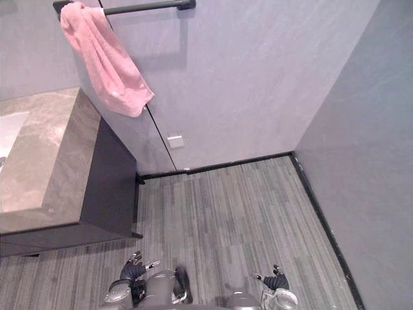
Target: Organize washtable
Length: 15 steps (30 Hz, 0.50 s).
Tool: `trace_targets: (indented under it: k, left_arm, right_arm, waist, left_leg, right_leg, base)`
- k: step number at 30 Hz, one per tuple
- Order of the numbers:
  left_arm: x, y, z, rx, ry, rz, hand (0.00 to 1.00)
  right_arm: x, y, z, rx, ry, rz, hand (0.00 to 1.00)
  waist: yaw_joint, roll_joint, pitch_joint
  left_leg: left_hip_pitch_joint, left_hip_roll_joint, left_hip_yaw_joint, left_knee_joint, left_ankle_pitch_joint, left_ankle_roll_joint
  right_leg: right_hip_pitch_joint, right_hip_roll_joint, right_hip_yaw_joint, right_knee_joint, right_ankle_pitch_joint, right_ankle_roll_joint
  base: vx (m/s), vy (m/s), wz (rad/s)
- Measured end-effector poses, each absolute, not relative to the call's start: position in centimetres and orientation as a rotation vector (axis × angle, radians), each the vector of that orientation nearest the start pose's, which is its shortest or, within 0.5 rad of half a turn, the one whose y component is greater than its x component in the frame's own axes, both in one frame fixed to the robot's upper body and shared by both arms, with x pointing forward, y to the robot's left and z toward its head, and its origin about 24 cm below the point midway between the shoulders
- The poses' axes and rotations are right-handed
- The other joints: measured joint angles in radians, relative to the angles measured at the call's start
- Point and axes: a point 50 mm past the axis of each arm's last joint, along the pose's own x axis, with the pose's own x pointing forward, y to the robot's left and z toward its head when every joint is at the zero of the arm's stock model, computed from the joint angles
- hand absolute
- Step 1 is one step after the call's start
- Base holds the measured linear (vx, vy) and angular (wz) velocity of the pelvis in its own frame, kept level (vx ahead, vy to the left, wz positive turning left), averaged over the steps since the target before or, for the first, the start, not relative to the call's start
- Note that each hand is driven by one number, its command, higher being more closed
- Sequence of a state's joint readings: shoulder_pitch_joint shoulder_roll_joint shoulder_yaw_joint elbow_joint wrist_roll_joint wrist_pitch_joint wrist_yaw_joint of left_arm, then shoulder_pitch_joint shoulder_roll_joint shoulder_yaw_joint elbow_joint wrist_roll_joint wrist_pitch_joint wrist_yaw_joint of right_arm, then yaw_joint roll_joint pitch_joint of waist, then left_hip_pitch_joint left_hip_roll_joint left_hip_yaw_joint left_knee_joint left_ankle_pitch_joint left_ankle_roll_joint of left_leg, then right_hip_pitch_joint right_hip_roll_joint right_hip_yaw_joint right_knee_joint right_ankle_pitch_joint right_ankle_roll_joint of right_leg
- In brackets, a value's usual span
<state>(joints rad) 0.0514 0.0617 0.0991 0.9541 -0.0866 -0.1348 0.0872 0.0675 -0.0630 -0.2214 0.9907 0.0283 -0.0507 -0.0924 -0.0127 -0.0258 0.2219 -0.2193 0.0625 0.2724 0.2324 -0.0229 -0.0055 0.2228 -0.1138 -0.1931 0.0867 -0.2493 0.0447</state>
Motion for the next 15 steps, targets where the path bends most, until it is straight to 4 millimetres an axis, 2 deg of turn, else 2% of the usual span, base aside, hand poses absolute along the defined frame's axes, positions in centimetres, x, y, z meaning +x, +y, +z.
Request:
trace_targets:
  k: [1,3,4,5,7,8,10,11,12,13,14,15]
  left_arm:
    - [14.0,19.8,-14.0,-0.011,0.853,0.262,0.00]
    - [13.8,19.9,-14.2,-0.010,0.867,0.263,0.00]
    - [13.6,19.9,-14.3,-0.010,0.880,0.264,0.00]
    - [13.2,19.9,-14.5,-0.004,0.896,0.261,0.00]
    - [12.9,19.7,-14.6,0.008,0.910,0.244,0.00]
    - [12.8,19.8,-14.6,0.010,0.914,0.244,0.00]
    - [12.7,19.9,-14.6,0.011,0.915,0.247,0.00]
    - [12.7,19.9,-14.7,0.011,0.915,0.248,0.00]
    - [12.6,19.8,-14.7,0.009,0.918,0.247,0.00]
    - [12.6,19.8,-14.7,0.008,0.919,0.247,0.00]
    - [12.5,19.8,-14.7,0.008,0.919,0.247,0.00]
    - [12.4,19.7,-14.8,0.006,0.923,0.247,0.00]
  right_arm:
    - [11.3,-20.8,-15.2,0.032,0.994,-0.349,0.00]
    - [11.0,-20.8,-15.3,0.034,1.006,-0.353,0.00]
    - [10.9,-20.7,-15.3,0.036,1.008,-0.348,0.00]
    - [11.0,-20.7,-15.3,0.038,1.003,-0.348,0.00]
    - [11.2,-20.9,-15.1,0.026,0.994,-0.344,0.00]
    - [11.3,-21.0,-15.1,0.021,0.989,-0.342,0.00]
    - [11.6,-21.2,-14.9,-0.001,0.975,-0.330,0.00]
    - [11.8,-21.2,-14.9,-0.003,0.970,-0.328,0.00]
    - [12.2,-21.2,-14.8,-0.005,0.960,-0.323,0.00]
    - [12.2,-21.1,-14.8,-0.006,0.961,-0.321,0.00]
    - [12.0,-21.1,-14.9,-0.010,0.969,-0.317,0.00]
    - [11.6,-21.0,-15.0,-0.015,0.980,-0.309,0.00]
  waist:
    - [0.001,-0.018,-0.001]
    - [0.009,-0.019,-0.001]
    - [0.009,-0.020,-0.001]
    - [0.001,-0.021,-0.002]
    - [-0.002,-0.022,0.001]
    - [-0.004,-0.016,0.002]
    - [-0.014,-0.001,0.007]
    - [-0.017,0.001,0.008]
    - [-0.030,0.005,0.010]
    - [-0.030,0.004,0.010]
    - [-0.030,0.002,0.009]
    - [-0.031,-0.009,0.008]
  left_leg:
    - [-0.019,-0.015,0.003,0.025,-0.032,0.023]
    - [0.022,-0.034,0.017,0.028,-0.074,0.038]
    - [0.062,-0.045,0.026,0.017,-0.088,0.047]
    - [0.120,-0.058,0.030,0.005,-0.112,0.059]
    - [0.222,-0.076,0.019,-0.028,-0.146,0.065]
    - [0.268,-0.077,0.012,-0.048,-0.153,0.065]
    - [0.351,-0.063,-0.007,-0.102,-0.154,0.065]
    - [0.364,-0.053,-0.013,-0.108,-0.153,0.065]
    - [0.386,-0.027,-0.026,-0.114,-0.154,0.064]
    - [0.395,-0.021,-0.027,-0.118,-0.154,0.063]
    - [0.416,-0.009,-0.034,-0.124,-0.170,0.035]
    - [0.433,-0.012,-0.052,-0.125,-0.195,-0.006]
  right_leg:
    - [-0.019,-0.028,0.007,0.033,0.002,0.006]
    - [-0.083,-0.053,0.064,0.223,0.002,0.008]
    - [-0.131,-0.070,0.093,0.364,0.014,0.027]
    - [-0.198,-0.087,0.139,0.570,0.050,0.082]
    - [-0.275,-0.097,0.147,0.800,0.017,0.089]
    - [-0.308,-0.096,0.131,0.851,-0.010,0.079]
    - [-0.385,-0.068,0.059,0.812,-0.054,0.023]
    - [-0.405,-0.052,0.051,0.772,-0.064,0.024]
    - [-0.445,-0.006,0.047,0.625,-0.064,0.020]
    - [-0.458,0.008,0.053,0.555,-0.060,0.024]
    - [-0.473,0.032,0.070,0.386,0.001,0.012]
    - [-0.471,0.041,0.094,0.281,0.133,-0.003]
  base:
    - [0.37,0.162,0.07]
    - [0.47,0.235,-0.08]
    - [0.42,0.210,-0.10]
    - [0.42,0.182,-0.01]
    - [0.39,0.121,0.11]
    - [0.44,0.071,0.22]
    - [0.36,0.016,0.27]
    - [0.34,-0.081,0.36]
    - [0.33,-0.105,0.34]
    - [0.40,-0.163,0.45]
    - [0.35,-0.176,0.41]
    - [0.37,-0.194,0.49]
